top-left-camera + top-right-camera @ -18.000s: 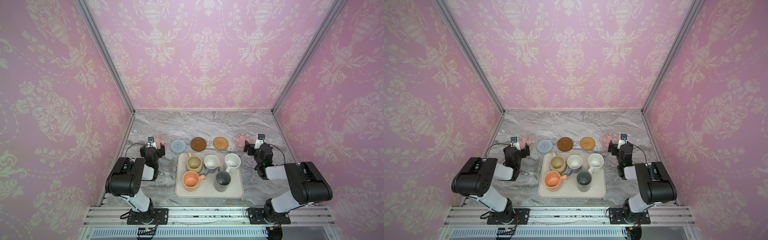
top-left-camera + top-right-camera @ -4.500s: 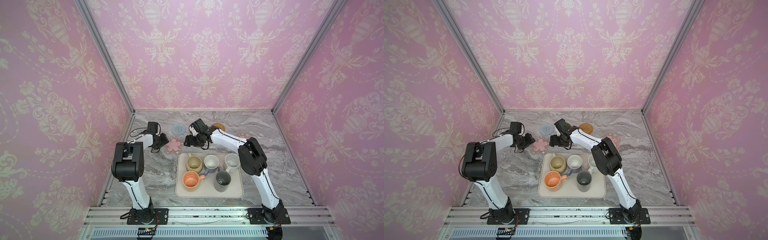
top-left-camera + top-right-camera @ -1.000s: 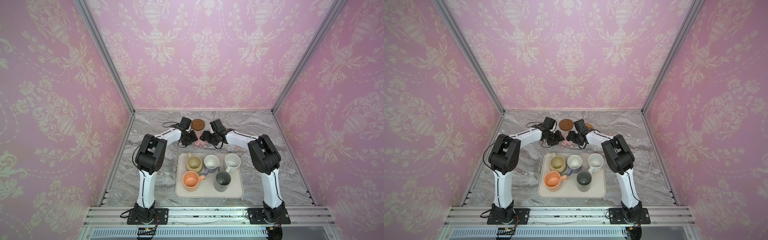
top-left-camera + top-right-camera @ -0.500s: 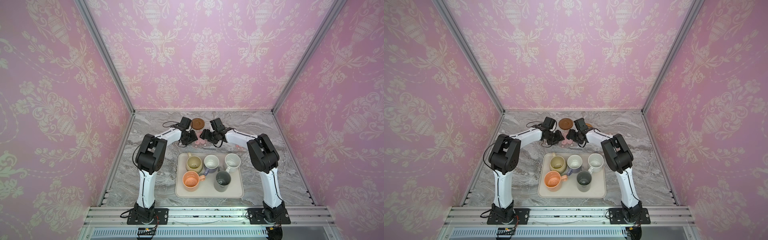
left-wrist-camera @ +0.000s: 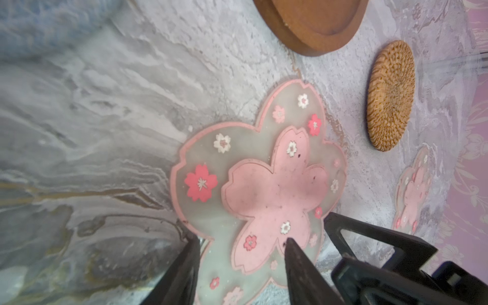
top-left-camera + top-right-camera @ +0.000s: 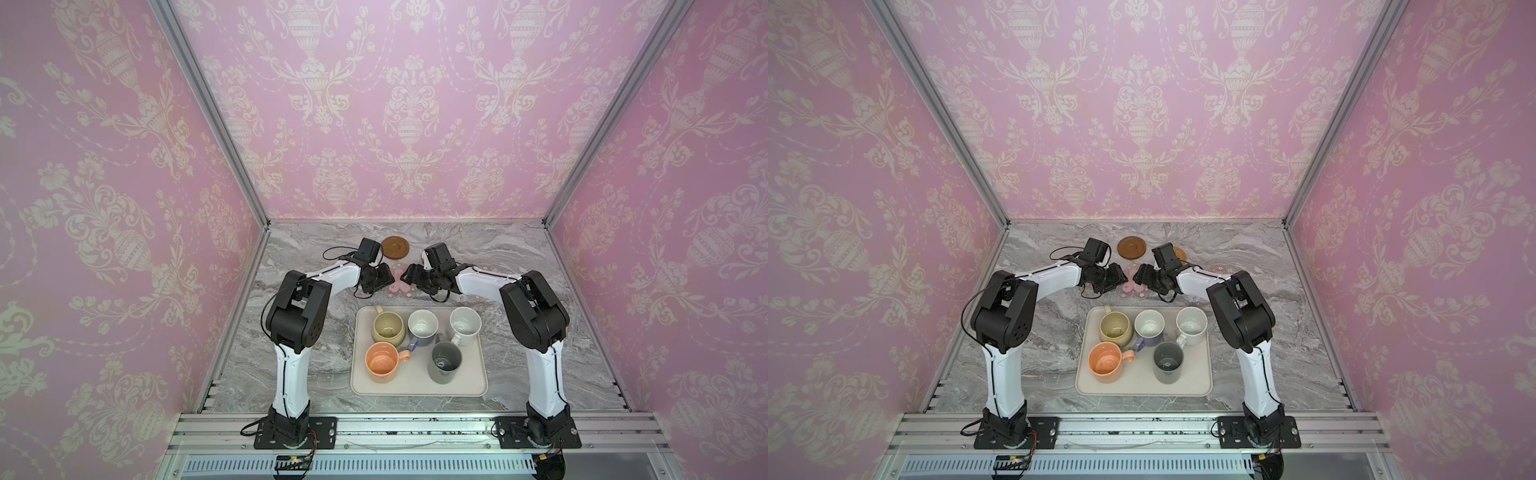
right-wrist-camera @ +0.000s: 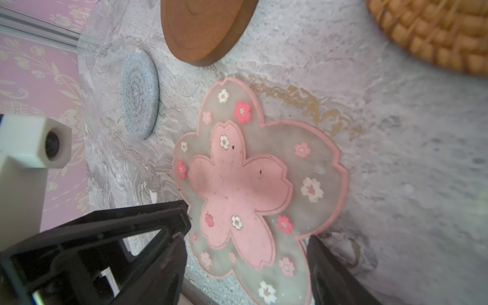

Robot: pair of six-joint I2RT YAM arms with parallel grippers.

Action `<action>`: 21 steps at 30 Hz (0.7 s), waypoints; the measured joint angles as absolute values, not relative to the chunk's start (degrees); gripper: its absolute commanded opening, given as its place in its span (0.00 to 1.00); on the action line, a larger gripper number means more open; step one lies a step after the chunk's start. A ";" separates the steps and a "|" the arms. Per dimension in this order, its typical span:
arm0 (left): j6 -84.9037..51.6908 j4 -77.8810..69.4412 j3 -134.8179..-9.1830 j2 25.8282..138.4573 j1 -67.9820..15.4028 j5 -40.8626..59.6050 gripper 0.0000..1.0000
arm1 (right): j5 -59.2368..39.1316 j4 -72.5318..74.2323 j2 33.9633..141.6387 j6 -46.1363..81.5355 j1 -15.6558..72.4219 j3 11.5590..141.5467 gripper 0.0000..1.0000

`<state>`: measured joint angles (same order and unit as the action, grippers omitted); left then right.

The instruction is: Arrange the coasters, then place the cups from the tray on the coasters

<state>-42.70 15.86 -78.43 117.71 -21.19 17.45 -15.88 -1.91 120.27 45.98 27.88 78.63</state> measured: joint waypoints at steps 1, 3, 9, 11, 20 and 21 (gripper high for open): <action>-42.70 15.86 -78.28 117.60 -21.19 17.45 0.55 | -15.88 -1.98 120.27 45.95 27.90 78.63 0.74; -42.70 15.90 -77.97 117.38 -21.19 17.45 0.55 | -15.90 -2.26 120.27 45.93 27.90 78.83 0.74; -42.52 16.12 -77.95 117.32 -21.19 17.45 0.55 | -15.84 -4.21 120.40 45.91 28.10 79.81 0.74; -42.50 16.14 -77.95 117.30 -21.19 17.43 0.55 | -15.75 -4.38 120.40 45.89 28.12 79.83 0.74; -41.10 20.73 -79.55 117.16 -21.30 15.68 0.55 | -15.81 -5.52 120.38 44.34 27.83 80.38 0.75; -40.88 21.47 -79.66 117.03 -21.30 15.25 0.55 | -15.90 -5.91 120.38 44.03 27.73 80.53 0.75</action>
